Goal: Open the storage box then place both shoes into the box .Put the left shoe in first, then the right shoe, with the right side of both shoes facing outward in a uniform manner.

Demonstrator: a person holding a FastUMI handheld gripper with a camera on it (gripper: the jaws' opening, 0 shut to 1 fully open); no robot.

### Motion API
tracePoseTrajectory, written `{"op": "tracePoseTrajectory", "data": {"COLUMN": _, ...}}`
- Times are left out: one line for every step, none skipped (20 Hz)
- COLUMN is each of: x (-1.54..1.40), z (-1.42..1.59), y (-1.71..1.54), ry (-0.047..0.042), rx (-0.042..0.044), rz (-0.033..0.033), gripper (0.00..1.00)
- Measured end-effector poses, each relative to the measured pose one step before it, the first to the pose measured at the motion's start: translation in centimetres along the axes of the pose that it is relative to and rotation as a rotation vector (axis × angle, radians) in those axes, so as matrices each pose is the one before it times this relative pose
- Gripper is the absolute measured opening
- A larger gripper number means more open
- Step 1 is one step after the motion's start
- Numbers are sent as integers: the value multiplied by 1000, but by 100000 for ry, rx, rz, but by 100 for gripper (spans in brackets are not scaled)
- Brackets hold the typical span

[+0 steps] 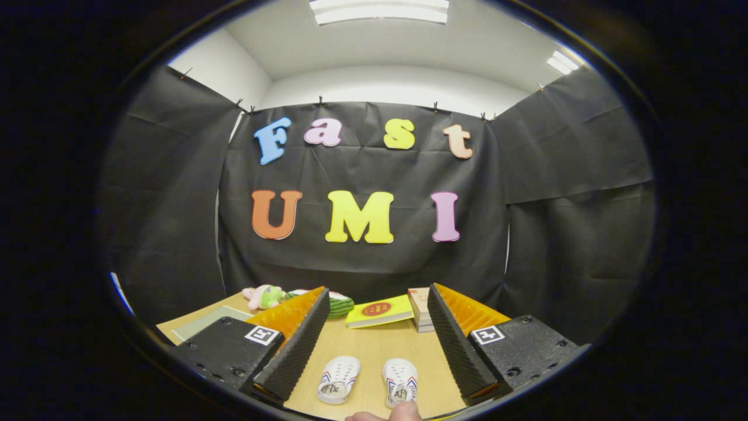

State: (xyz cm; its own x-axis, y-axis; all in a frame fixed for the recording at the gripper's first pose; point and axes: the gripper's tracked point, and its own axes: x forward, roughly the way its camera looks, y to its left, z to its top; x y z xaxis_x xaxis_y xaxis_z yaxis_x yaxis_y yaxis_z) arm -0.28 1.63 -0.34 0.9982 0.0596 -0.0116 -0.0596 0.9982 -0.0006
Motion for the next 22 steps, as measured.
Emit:
{"op": "tracePoseTrajectory", "data": {"x": 86, "z": -136, "y": 59, "ry": 242, "rx": 258, "rz": 226, "gripper": 100}}
{"op": "tracePoseTrajectory", "data": {"x": 75, "z": -96, "y": 162, "ry": 374, "rx": 275, "rz": 849, "gripper": 100}}
{"op": "tracePoseTrajectory", "data": {"x": 3, "z": -267, "y": 227, "ry": 603, "rx": 364, "rz": 1283, "gripper": 100}}
{"op": "tracePoseTrajectory", "data": {"x": 150, "z": -160, "y": 229, "ry": 518, "rx": 290, "rz": 1550, "gripper": 100}}
{"op": "tracePoseTrajectory", "data": {"x": 132, "z": -207, "y": 90, "ry": 274, "rx": 521, "rz": 1042, "gripper": 100}}
{"op": "tracePoseTrajectory", "data": {"x": 121, "z": -139, "y": 71, "ry": 692, "rx": 215, "rz": 1032, "gripper": 100}}
{"op": "tracePoseTrajectory", "data": {"x": 129, "z": -310, "y": 218, "ry": 434, "rx": 303, "rz": 1371, "gripper": 100}}
{"op": "tracePoseTrajectory", "data": {"x": 262, "z": -253, "y": 298, "ry": 846, "rx": 192, "rz": 1515, "gripper": 100}}
{"op": "tracePoseTrajectory", "data": {"x": 224, "z": -427, "y": 450, "ry": 1016, "rx": 369, "rz": 2345, "gripper": 100}}
{"op": "tracePoseTrajectory", "data": {"x": 330, "z": -519, "y": 588, "ry": 1560, "rx": 543, "rz": 2880, "gripper": 100}}
{"op": "tracePoseTrajectory", "data": {"x": 323, "z": -787, "y": 529, "ry": 1634, "rx": 744, "rz": 3127, "gripper": 100}}
{"op": "tracePoseTrajectory", "data": {"x": 385, "z": -688, "y": 352, "ry": 1849, "rx": 1000, "rz": 2702, "gripper": 100}}
{"op": "tracePoseTrajectory", "data": {"x": 478, "z": -880, "y": 380, "ry": 2170, "rx": 871, "rz": 3138, "gripper": 100}}
{"op": "tracePoseTrajectory", "data": {"x": 375, "z": -846, "y": 418, "ry": 2625, "rx": 880, "rz": 2901, "gripper": 100}}
{"op": "tracePoseTrajectory", "data": {"x": 689, "z": -1013, "y": 467, "ry": 2989, "rx": 1213, "rz": 3409, "gripper": 100}}
{"op": "tracePoseTrajectory", "data": {"x": 520, "z": -854, "y": 584, "ry": 2947, "rx": 1267, "rz": 3926, "gripper": 100}}
{"op": "tracePoseTrajectory", "data": {"x": 594, "z": -1082, "y": 810, "ry": 3067, "rx": 2132, "rz": 4410, "gripper": 100}}
{"op": "tracePoseTrajectory", "data": {"x": 502, "z": -948, "y": 644, "ry": 3528, "rx": 2317, "rz": 4295, "gripper": 100}}
{"op": "tracePoseTrajectory", "data": {"x": 692, "z": -1253, "y": 641, "ry": 3805, "rx": 3284, "rz": 4764, "gripper": 100}}
{"op": "tracePoseTrajectory", "data": {"x": 573, "z": -934, "y": 547, "ry": 3686, "rx": 3868, "rz": 4574, "gripper": 100}}
{"op": "tracePoseTrajectory", "data": {"x": 694, "z": -1009, "y": 429, "ry": 3357, "rx": 3577, "rz": 4106, "gripper": 100}}
{"op": "tracePoseTrajectory", "data": {"x": 772, "z": -897, "y": 297, "ry": 3225, "rx": 3805, "rz": 4010, "gripper": 100}}
